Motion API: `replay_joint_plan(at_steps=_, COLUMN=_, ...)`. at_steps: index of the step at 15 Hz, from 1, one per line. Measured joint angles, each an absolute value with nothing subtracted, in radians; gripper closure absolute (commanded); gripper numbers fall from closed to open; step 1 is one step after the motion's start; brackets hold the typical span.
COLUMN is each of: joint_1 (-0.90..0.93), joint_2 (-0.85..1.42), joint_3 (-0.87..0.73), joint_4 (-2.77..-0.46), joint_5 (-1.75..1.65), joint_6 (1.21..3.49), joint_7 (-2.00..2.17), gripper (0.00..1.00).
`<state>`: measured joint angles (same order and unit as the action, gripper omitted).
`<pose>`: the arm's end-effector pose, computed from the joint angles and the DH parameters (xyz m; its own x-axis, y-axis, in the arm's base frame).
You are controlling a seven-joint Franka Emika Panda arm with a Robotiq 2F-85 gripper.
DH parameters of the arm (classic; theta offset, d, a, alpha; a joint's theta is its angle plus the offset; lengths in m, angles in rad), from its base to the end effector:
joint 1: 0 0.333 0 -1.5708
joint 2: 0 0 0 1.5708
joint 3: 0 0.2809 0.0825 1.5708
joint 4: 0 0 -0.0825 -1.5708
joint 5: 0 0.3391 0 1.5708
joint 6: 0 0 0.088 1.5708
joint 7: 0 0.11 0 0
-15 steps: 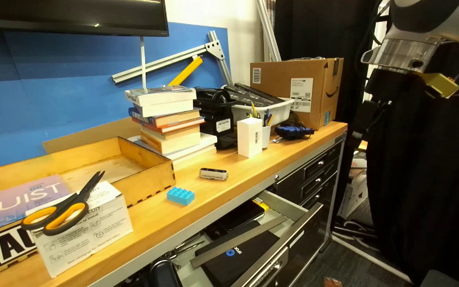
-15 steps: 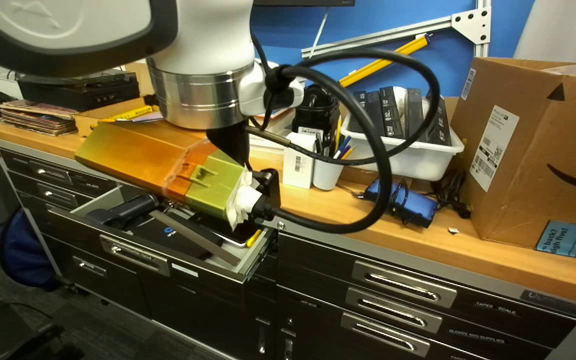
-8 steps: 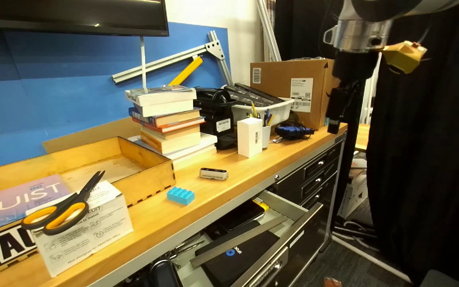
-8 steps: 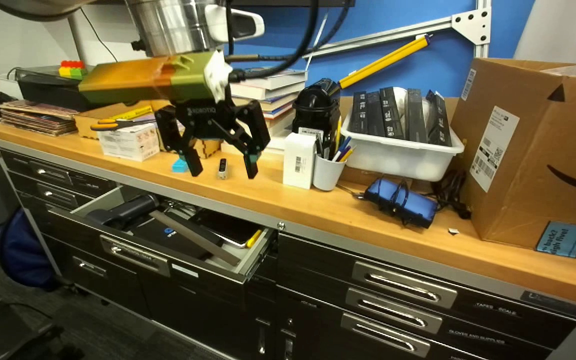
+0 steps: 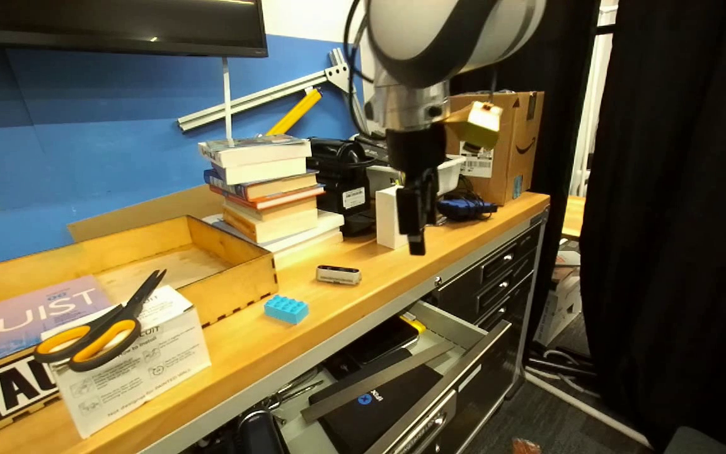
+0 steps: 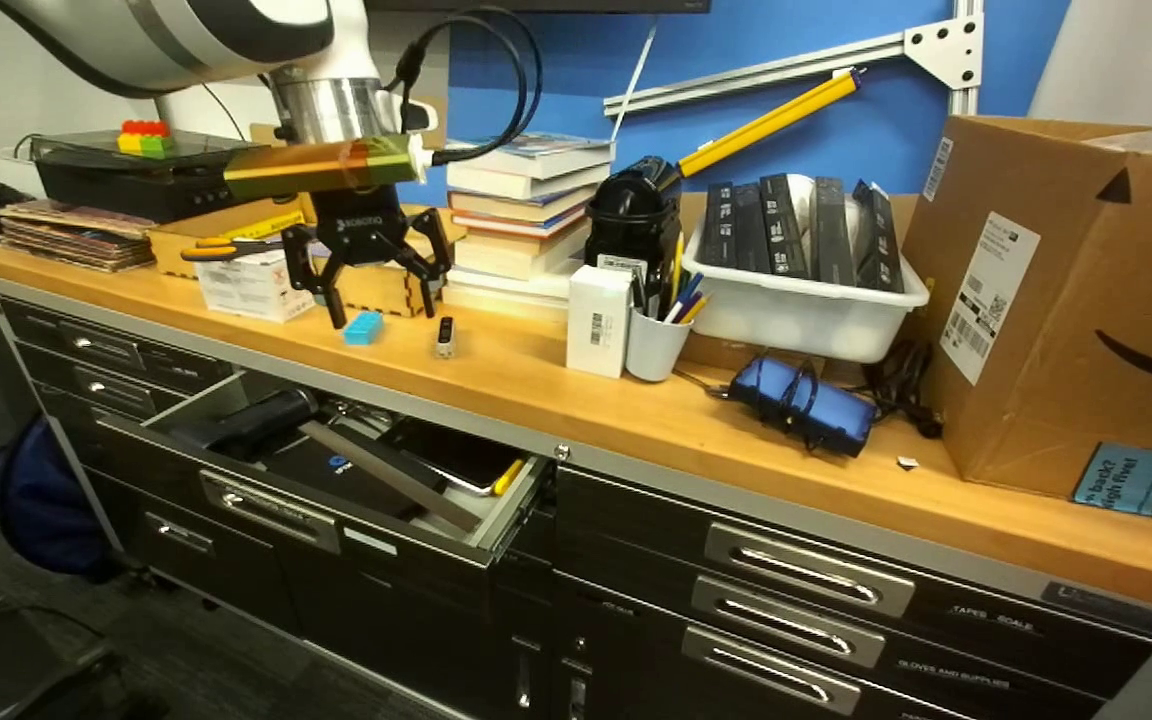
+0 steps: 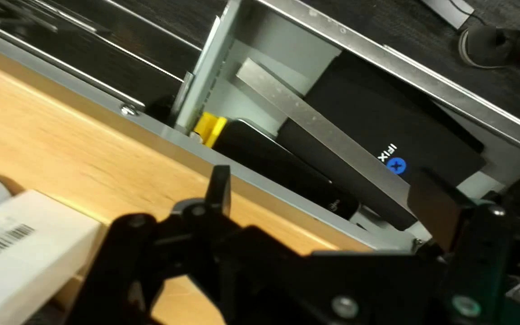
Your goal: Pick up the blue object from the counter and put it in the open drawer and close it
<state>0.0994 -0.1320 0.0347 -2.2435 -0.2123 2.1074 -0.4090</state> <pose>0.4633 0.0522 0.4091 0.7962 0.5988 -0.0869 0.6043 -0.7797 0.1641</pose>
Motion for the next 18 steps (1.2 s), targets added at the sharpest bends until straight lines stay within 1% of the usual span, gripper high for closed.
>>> replay_joint_plan(at_steps=6, joint_1=0.138, joint_2=0.11, joint_3=0.112, joint_4=-2.072, joint_5=-0.201, joint_6=2.109, joint_7=-0.386, gripper=0.0)
replay_joint_plan(at_steps=13, joint_1=0.168, joint_2=0.235, joint_3=0.148, joint_4=-1.949, joint_5=-0.189, joint_6=2.115, joint_7=-0.156, gripper=0.0)
replay_joint_plan(at_steps=17, joint_1=0.205, joint_2=0.303, joint_3=0.156, joint_4=-1.903, joint_5=-0.191, joint_6=2.18, joint_7=-0.039, gripper=0.0)
replay_joint_plan(at_steps=18, joint_1=0.215, joint_2=0.319, joint_3=0.156, joint_4=-1.894, joint_5=-0.196, joint_6=2.202, joint_7=-0.011, gripper=0.25)
